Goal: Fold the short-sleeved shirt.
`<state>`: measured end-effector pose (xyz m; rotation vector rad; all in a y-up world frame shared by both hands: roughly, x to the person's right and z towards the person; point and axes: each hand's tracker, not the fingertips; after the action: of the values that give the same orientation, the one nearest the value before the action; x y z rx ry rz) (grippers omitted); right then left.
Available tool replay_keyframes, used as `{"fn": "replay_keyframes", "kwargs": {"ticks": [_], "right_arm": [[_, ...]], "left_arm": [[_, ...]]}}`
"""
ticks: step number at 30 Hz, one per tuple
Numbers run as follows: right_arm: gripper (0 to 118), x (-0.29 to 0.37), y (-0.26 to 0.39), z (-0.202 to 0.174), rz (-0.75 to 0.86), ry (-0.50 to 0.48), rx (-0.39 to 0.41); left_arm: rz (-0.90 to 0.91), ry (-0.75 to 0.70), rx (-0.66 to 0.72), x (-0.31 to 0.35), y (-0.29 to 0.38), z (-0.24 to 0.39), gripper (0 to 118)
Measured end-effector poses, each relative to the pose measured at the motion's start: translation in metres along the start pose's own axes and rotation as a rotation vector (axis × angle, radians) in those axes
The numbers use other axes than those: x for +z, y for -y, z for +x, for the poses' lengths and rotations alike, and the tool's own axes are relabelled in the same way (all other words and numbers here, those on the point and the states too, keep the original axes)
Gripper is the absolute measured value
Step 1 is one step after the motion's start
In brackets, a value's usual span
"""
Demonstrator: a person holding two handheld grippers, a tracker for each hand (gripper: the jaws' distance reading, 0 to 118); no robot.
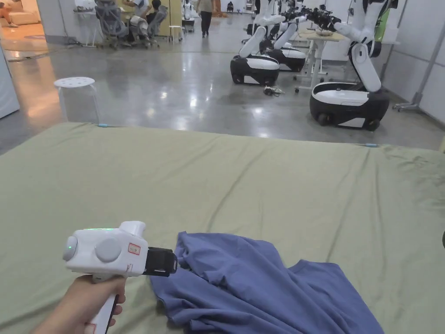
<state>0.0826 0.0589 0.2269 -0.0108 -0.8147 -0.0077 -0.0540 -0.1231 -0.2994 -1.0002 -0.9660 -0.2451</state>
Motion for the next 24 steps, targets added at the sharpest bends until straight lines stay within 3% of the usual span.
{"fn": "replay_keyframes", "kwargs": {"ticks": [5,9,11,13,14,15,20,24], "right_arm": [[1,-0.008,0.006,0.008,-0.022,0.018,-0.003],[1,-0.011,0.011,0.014,-0.044,0.034,-0.015],[1,-0.011,0.013,0.015,-0.052,0.038,-0.02],[1,-0.011,0.017,0.016,-0.058,0.037,-0.02],[1,-0.011,0.019,0.016,-0.062,0.039,-0.02],[1,-0.012,0.02,0.017,-0.069,0.037,-0.022],[1,-0.01,0.022,0.016,-0.084,0.017,-0.047],[1,-0.016,0.018,0.012,-0.078,-0.002,-0.029]], "left_arm": [[-0.093,-0.005,0.083,-0.046,0.004,0.004,116],[-0.108,-0.116,-0.017,-0.056,0.011,0.026,112],[-0.075,-0.178,-0.114,-0.047,0.014,0.038,89],[-0.014,-0.137,-0.161,-0.033,0.018,0.051,39],[-0.014,-0.115,-0.155,-0.028,0.019,0.055,8],[-0.001,-0.079,-0.147,-0.027,0.021,0.059,2],[0.062,-0.08,-0.103,-0.013,0.025,0.054,2],[0.099,-0.002,-0.016,0.004,0.026,0.04,2]]}}
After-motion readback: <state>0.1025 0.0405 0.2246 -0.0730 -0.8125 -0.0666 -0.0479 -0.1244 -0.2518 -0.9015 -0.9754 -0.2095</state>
